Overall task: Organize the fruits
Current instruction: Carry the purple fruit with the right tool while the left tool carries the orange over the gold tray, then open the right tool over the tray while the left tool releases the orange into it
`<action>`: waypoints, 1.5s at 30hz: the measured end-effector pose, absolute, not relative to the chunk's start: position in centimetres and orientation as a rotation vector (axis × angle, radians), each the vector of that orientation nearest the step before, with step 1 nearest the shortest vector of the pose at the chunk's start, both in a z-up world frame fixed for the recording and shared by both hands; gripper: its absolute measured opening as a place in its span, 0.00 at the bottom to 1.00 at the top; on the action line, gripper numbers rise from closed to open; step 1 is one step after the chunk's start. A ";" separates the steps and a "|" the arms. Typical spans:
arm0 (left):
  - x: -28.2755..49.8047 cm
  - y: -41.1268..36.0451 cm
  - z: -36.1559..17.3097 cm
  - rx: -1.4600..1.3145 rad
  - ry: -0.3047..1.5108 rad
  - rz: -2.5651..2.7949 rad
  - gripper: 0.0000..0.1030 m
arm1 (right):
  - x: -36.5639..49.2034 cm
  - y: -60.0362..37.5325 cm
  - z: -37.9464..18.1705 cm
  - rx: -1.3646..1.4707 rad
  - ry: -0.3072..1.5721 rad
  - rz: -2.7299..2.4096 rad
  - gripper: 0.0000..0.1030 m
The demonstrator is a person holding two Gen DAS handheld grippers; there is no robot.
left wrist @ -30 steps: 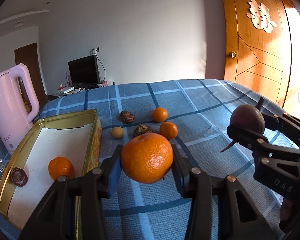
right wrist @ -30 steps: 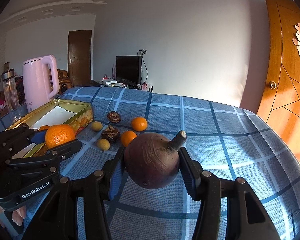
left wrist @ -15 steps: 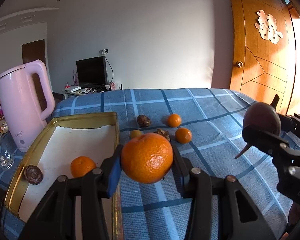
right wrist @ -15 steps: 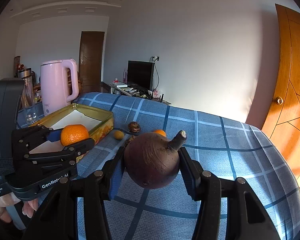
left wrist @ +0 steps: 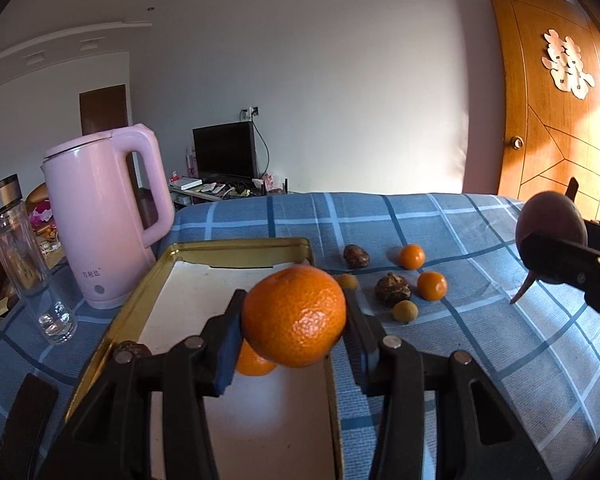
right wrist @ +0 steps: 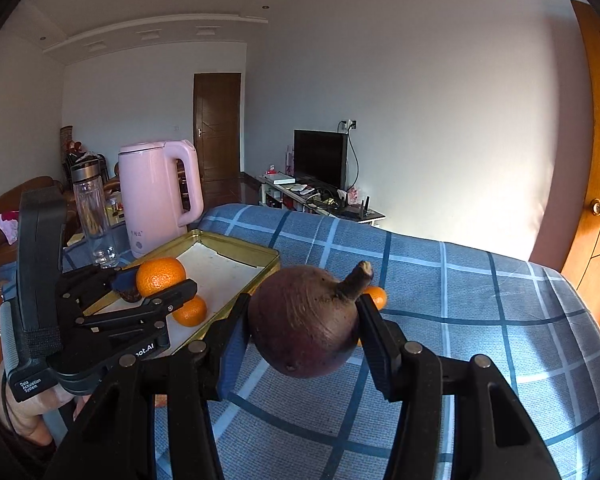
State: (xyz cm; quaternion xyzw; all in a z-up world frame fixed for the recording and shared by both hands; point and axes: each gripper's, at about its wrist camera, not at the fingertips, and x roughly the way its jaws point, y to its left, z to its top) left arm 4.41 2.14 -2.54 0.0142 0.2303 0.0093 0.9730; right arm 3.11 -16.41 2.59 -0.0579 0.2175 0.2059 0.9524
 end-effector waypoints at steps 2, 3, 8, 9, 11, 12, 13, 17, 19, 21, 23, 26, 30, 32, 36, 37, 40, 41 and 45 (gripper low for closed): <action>4.5 2.9 -2.6 0.031 0.469 0.039 0.46 | 3.7 -16.0 2.6 -0.108 0.445 0.435 0.52; 4.6 3.3 -2.7 0.029 0.472 0.047 0.46 | 4.0 -15.8 2.6 -0.105 0.449 0.443 0.52; 4.9 5.1 -3.0 0.020 0.490 0.085 0.46 | 5.7 -14.1 2.6 -0.117 0.460 0.476 0.52; 5.0 5.4 -3.1 0.021 0.493 0.091 0.46 | 6.0 -13.7 2.6 -0.121 0.462 0.483 0.52; 5.1 5.9 -3.2 0.018 0.500 0.103 0.46 | 6.4 -12.8 2.5 -0.134 0.464 0.496 0.52; 5.1 6.1 -3.3 0.018 0.502 0.107 0.46 | 6.6 -12.3 2.5 -0.138 0.465 0.503 0.52; 5.1 6.3 -3.4 0.018 0.505 0.112 0.46 | 6.8 -11.9 2.4 -0.139 0.468 0.513 0.52; 5.4 7.1 -4.0 0.017 0.523 0.127 0.46 | 7.7 -9.9 1.8 -0.139 0.491 0.550 0.52; 5.5 7.5 -4.3 0.015 0.532 0.136 0.46 | 8.0 -9.0 1.4 -0.141 0.505 0.571 0.52; 5.7 8.1 -4.6 0.011 0.544 0.146 0.46 | 8.3 -7.8 0.8 -0.149 0.524 0.598 0.52; 5.8 8.7 -4.9 0.006 0.554 0.157 0.46 | 8.5 -6.7 -0.1 -0.166 0.545 0.622 0.52; 5.8 9.7 -5.4 -0.001 0.571 0.177 0.46 | 8.6 -5.1 -1.5 -0.185 0.582 0.652 0.52; 5.8 10.7 -6.1 -0.011 0.591 0.194 0.46 | 8.7 -3.3 -3.5 -0.217 0.630 0.683 0.52; 5.8 11.0 -6.5 -0.010 0.602 0.199 0.46 | 8.8 -2.5 -4.3 -0.228 0.648 0.695 0.52; 5.8 11.2 -6.6 -0.012 0.613 0.208 0.47 | 9.0 -1.6 -5.3 -0.248 0.673 0.708 0.53; 5.7 11.1 -6.5 -0.001 0.607 0.216 0.47 | 9.0 -1.5 -5.5 -0.253 0.680 0.712 0.53; 5.4 11.0 -6.1 0.000 0.602 0.222 0.55 | 8.8 -1.6 -5.3 -0.272 0.665 0.702 0.60; 5.4 10.9 -6.0 0.006 0.599 0.225 0.55 | 8.7 -1.8 -5.1 -0.275 0.656 0.695 0.63; 4.8 9.9 -4.7 0.006 0.566 0.211 0.64 | 8.4 -4.1 -3.6 -0.258 0.616 0.681 0.65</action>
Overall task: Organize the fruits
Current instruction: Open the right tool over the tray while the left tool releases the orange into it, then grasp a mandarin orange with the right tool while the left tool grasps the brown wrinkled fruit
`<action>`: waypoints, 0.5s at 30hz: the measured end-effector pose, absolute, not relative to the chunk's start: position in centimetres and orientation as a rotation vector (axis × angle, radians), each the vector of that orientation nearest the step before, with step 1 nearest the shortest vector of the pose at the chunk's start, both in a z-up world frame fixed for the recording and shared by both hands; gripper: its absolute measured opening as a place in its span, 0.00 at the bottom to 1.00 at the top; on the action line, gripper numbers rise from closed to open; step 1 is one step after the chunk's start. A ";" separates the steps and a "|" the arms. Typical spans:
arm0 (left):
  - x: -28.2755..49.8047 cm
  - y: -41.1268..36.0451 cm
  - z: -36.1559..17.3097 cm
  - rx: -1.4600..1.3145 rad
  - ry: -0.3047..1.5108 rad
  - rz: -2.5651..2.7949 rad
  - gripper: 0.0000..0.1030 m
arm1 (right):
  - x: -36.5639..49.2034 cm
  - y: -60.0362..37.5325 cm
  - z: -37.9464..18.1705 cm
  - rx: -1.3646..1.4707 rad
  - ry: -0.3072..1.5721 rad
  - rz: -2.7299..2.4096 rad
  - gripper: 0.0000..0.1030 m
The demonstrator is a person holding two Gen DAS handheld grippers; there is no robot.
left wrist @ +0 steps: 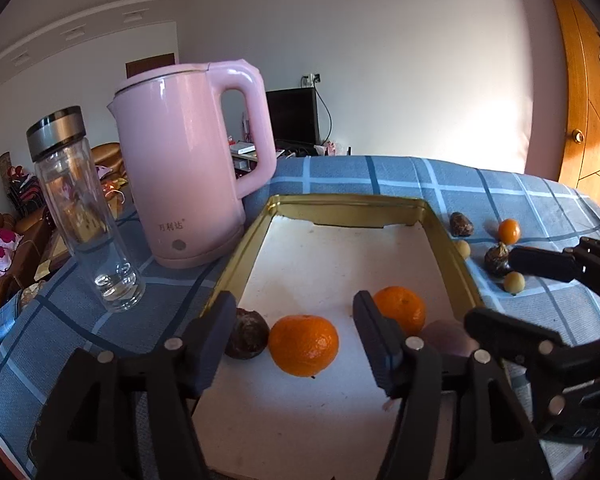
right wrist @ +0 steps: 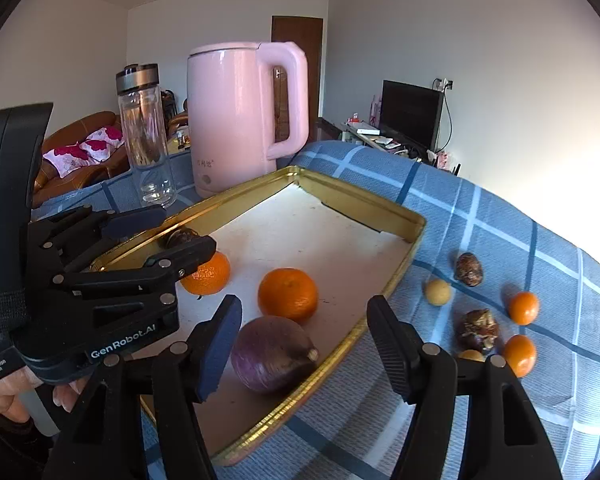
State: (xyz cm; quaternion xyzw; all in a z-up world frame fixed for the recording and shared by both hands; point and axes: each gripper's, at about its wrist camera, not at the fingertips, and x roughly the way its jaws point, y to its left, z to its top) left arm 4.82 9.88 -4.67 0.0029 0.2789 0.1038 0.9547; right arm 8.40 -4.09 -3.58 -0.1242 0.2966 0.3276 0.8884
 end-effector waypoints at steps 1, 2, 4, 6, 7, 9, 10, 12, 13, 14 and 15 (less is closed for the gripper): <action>4.6 9.4 -4.2 0.008 0.552 0.203 0.66 | 8.4 -5.1 -3.1 -0.258 0.602 0.663 0.65; 4.5 9.0 -3.8 0.010 0.540 0.195 0.68 | 8.5 -6.2 -2.7 -0.254 0.592 0.642 0.65; 4.5 7.8 -2.9 0.007 0.521 0.168 0.71 | 8.9 -8.8 -1.8 -0.240 0.578 0.589 0.65; 4.6 6.5 -2.2 0.005 0.506 0.143 0.71 | 9.7 -11.4 -1.2 -0.231 0.566 0.507 0.65; 4.7 5.8 -1.9 0.006 0.503 0.127 0.73 | 10.2 -12.7 -1.0 -0.217 0.565 0.465 0.65; 5.3 4.4 -1.7 0.014 0.504 0.101 0.74 | 11.3 -15.2 -0.8 -0.171 0.571 0.395 0.65; 5.6 3.7 -1.7 0.019 0.508 0.089 0.74 | 11.7 -16.2 -0.8 -0.155 0.573 0.364 0.65; 6.2 2.6 -1.6 0.013 0.523 0.067 0.75 | 12.4 -17.8 -1.1 -0.131 0.579 0.314 0.65; 6.6 2.1 -1.6 0.004 0.532 0.053 0.76 | 12.7 -18.4 -1.3 -0.118 0.588 0.300 0.65; 6.9 1.6 -1.6 -0.003 0.540 0.041 0.76 | 13.0 -18.8 -1.5 -0.109 0.597 0.289 0.65; 7.3 1.0 -1.7 -0.005 0.545 0.034 0.76 | 13.4 -19.1 -1.8 -0.104 0.607 0.278 0.65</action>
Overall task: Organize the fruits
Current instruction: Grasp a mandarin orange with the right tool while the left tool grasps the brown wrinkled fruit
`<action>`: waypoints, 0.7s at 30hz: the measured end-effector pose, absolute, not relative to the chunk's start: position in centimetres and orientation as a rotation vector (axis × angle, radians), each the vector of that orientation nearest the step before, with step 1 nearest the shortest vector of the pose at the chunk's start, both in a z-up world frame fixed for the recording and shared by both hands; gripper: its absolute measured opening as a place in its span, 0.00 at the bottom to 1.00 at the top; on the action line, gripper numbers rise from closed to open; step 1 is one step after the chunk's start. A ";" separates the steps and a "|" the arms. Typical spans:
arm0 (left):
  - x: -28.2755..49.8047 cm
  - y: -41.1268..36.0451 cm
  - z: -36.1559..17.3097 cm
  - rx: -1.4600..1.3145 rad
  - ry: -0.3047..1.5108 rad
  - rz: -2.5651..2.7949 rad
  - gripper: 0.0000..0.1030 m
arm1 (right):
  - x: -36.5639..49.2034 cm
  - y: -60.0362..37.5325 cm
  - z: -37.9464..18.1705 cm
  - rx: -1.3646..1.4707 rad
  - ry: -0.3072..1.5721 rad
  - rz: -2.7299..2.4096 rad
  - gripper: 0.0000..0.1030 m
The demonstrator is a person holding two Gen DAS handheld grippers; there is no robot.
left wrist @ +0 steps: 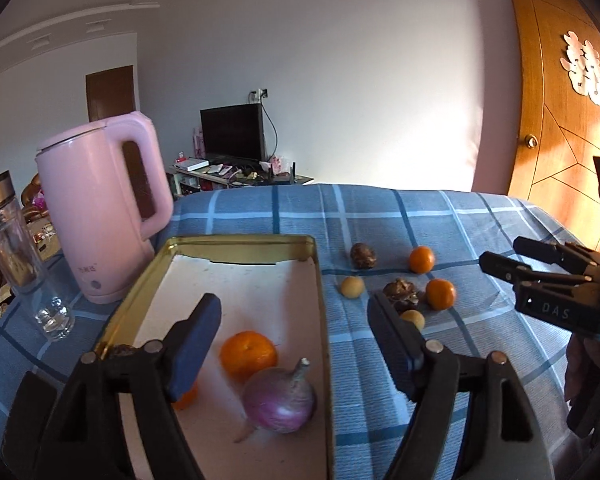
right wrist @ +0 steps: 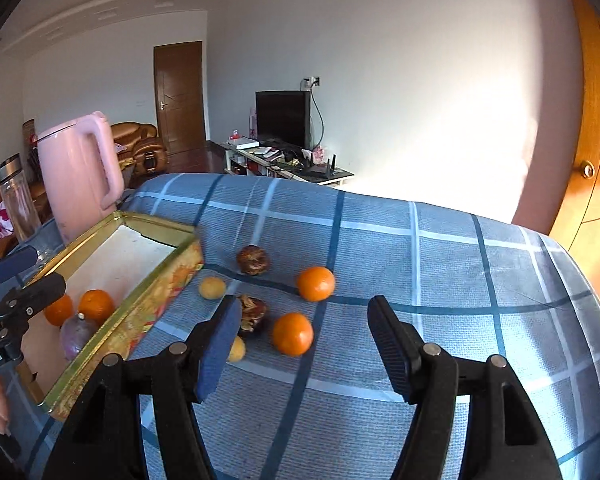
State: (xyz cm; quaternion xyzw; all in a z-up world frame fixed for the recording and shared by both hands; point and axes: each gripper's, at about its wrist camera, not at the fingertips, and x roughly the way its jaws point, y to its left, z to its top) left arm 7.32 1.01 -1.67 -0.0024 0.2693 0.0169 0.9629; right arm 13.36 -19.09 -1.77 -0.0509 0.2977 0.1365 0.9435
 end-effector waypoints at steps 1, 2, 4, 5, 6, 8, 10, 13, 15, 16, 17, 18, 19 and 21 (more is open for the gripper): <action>7.7 0.4 -1.7 -0.002 0.547 0.033 0.76 | 13.7 -19.3 -2.1 -0.100 0.617 0.272 0.65; 8.0 -0.1 -1.8 0.002 0.550 0.035 0.76 | 14.1 -19.4 -2.4 -0.095 0.627 0.273 0.65; 8.8 -0.9 -2.0 -0.002 0.565 0.024 0.76 | 15.0 -19.1 -3.0 -0.085 0.654 0.284 0.65; 9.2 -1.3 -2.1 -0.003 0.569 0.017 0.76 | 15.3 -19.2 -3.3 -0.083 0.666 0.288 0.65; 9.5 -1.6 -2.3 0.005 0.574 0.020 0.76 | 15.8 -19.0 -3.6 -0.083 0.679 0.289 0.65; 10.1 -1.9 -2.6 0.012 0.585 0.030 0.76 | 16.7 -18.7 -4.3 -0.080 0.705 0.296 0.65; 10.4 -2.0 -2.9 0.004 0.595 0.030 0.76 | 17.5 -18.3 -5.1 -0.079 0.726 0.298 0.65; 10.8 -2.2 -3.0 0.008 0.596 0.040 0.76 | 18.5 -18.0 -6.4 -0.087 0.775 0.298 0.65; 11.2 -2.3 -3.2 0.011 0.600 0.041 0.77 | 19.1 -17.8 -7.3 -0.087 0.802 0.299 0.56; 11.4 -2.5 -3.3 0.015 0.603 0.043 0.77 | 19.4 -17.7 -7.8 -0.098 0.822 0.298 0.50; 11.7 -2.8 -3.4 0.019 0.607 0.041 0.77 | 19.7 -17.6 -8.2 -0.097 0.837 0.306 0.46; 12.0 -3.1 -3.6 0.024 0.613 0.038 0.77 | 19.9 -17.6 -8.6 -0.096 0.857 0.309 0.36; 12.2 -3.4 -3.7 0.029 0.622 0.036 0.77 | 20.0 -17.8 -8.9 -0.093 0.867 0.314 0.37; 12.6 -4.1 -3.7 0.014 0.634 0.012 0.77 | 20.0 -18.4 -8.9 -0.069 0.865 0.322 0.36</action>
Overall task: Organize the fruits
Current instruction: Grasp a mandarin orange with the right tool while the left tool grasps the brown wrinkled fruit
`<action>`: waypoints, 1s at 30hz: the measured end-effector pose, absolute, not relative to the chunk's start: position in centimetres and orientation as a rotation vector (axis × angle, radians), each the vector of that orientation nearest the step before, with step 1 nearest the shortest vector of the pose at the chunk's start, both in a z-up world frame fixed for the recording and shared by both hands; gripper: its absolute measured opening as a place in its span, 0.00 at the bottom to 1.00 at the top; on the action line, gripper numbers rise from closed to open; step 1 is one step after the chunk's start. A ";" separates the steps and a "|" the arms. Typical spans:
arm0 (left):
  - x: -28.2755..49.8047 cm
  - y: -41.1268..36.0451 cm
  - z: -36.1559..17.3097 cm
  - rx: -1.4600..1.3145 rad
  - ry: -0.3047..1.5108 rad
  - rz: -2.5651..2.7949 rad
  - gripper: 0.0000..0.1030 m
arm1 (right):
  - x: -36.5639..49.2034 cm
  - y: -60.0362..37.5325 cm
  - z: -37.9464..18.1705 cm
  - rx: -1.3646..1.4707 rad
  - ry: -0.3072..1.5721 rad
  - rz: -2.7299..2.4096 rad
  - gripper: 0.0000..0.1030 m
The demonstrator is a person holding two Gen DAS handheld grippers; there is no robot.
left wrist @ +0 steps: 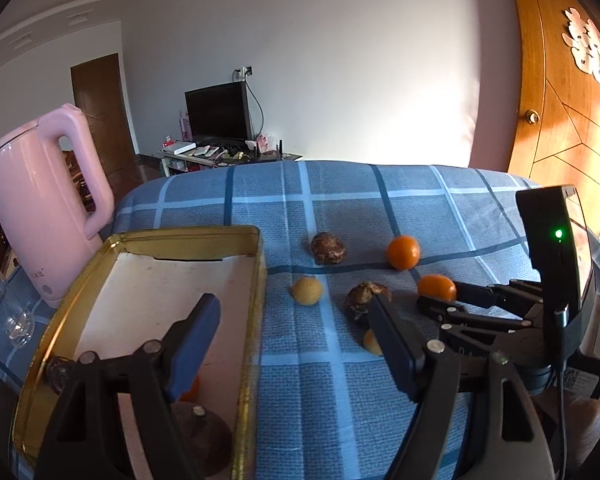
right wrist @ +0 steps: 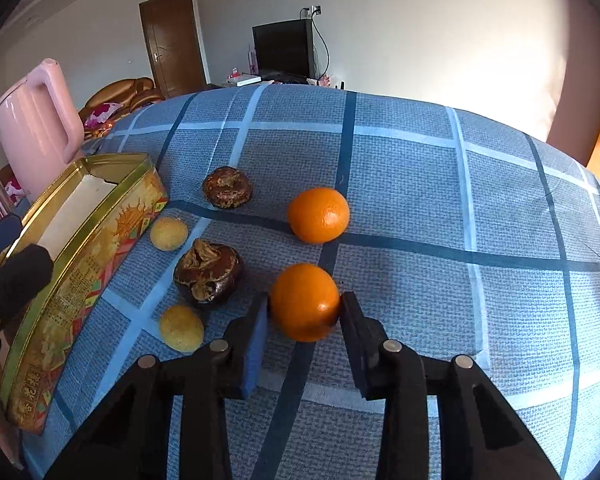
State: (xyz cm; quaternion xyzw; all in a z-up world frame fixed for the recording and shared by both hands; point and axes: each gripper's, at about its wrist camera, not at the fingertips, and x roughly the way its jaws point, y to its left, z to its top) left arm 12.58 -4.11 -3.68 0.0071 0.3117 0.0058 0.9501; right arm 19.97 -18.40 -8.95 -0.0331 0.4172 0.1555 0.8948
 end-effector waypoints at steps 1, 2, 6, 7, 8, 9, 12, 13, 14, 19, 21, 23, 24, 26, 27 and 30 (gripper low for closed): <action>12.8 -4.6 -3.7 0.016 0.639 0.003 0.77 | 19.9 -18.8 -8.8 -0.064 0.860 0.311 0.36; 13.0 -5.3 -3.8 0.024 0.644 -0.003 0.77 | 19.8 -19.4 -8.7 -0.059 0.848 0.296 0.36; 14.9 -7.9 -4.8 0.075 0.679 -0.026 0.77 | 19.6 -21.9 -8.3 -0.040 0.816 0.223 0.36; 15.6 -8.4 -5.2 0.078 0.701 -0.039 0.76 | 19.5 -22.5 -8.3 -0.031 0.813 0.213 0.36; 16.3 -8.9 -5.6 0.078 0.721 -0.047 0.74 | 19.5 -23.0 -8.2 -0.014 0.811 0.211 0.37; 16.9 -9.2 -6.0 0.080 0.737 -0.048 0.72 | 19.5 -23.4 -8.1 0.000 0.804 0.211 0.37; 18.8 -9.9 -7.1 0.080 0.797 -0.063 0.60 | 19.2 -23.9 -7.9 0.000 0.783 0.197 0.37; 19.3 -10.0 -7.4 0.072 0.818 -0.071 0.54 | 19.1 -23.8 -7.8 0.001 0.776 0.202 0.37; 19.8 -10.0 -7.8 0.067 0.838 -0.073 0.54 | 19.0 -23.8 -7.7 0.000 0.769 0.205 0.37; 21.2 -10.2 -9.4 0.068 0.886 -0.069 0.47 | 18.3 -23.9 -7.3 -0.007 0.744 0.215 0.37; 21.2 -9.9 -9.7 0.047 0.895 -0.084 0.44 | 18.1 -24.0 -7.1 -0.009 0.735 0.218 0.37; 21.0 -9.8 -9.6 0.038 0.889 -0.093 0.44 | 17.8 -24.1 -7.0 -0.012 0.727 0.220 0.37; 20.9 -9.8 -9.5 0.041 0.880 -0.100 0.44 | 17.7 -24.1 -6.9 -0.013 0.722 0.221 0.37; 20.2 -10.3 -9.0 0.070 0.837 -0.095 0.44 | 17.8 -23.8 -6.9 -0.015 0.711 0.220 0.37; 19.6 -10.6 -8.6 0.096 0.808 -0.091 0.44 | 17.7 -23.8 -6.8 -0.016 0.706 0.221 0.37; 18.2 -11.8 -7.9 0.148 0.744 -0.100 0.44 | 17.4 -23.8 -6.7 -0.017 0.692 0.216 0.37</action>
